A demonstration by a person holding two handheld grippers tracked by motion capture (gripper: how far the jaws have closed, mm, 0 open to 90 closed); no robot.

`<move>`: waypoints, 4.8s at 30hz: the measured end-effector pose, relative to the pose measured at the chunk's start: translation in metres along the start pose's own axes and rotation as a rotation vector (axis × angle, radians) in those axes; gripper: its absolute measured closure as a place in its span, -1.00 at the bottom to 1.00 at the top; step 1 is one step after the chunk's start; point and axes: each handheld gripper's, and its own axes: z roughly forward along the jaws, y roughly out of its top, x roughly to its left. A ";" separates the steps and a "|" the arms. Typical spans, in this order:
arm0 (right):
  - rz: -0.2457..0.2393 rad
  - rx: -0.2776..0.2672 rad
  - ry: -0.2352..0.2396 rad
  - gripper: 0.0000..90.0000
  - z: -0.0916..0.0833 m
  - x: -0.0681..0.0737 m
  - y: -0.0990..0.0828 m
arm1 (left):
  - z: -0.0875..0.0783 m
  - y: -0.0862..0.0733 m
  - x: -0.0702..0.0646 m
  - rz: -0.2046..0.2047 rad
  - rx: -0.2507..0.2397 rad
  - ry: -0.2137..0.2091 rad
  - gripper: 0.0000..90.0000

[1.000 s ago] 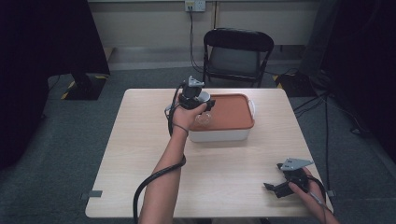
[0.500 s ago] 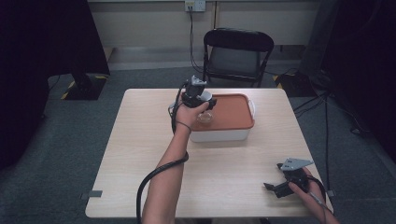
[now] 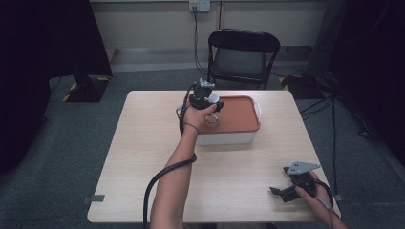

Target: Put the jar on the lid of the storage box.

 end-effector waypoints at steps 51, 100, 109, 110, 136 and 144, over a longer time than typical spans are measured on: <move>0.000 0.000 0.000 -1.00 0.000 0.000 0.000 | -0.021 -0.021 0.003 -0.106 -0.048 -0.035 -0.93; -0.001 0.001 0.000 -1.00 0.000 0.000 0.000 | -0.065 -0.069 -0.002 -0.108 -0.058 -0.039 -0.93; -0.001 0.001 0.000 -1.00 0.000 0.000 0.000 | -0.071 -0.075 -0.002 -0.105 -0.065 -0.046 -0.93; -0.001 0.001 0.000 -1.00 0.000 0.000 0.000 | -0.071 -0.076 -0.002 -0.105 -0.066 -0.048 -0.93; -0.001 0.001 0.000 -1.00 0.000 0.000 0.000 | -0.087 -0.096 0.002 -0.124 -0.076 -0.047 -0.93; -0.001 0.001 0.000 -1.00 0.000 0.000 0.000 | -0.094 -0.101 0.005 -0.133 -0.085 -0.046 -0.93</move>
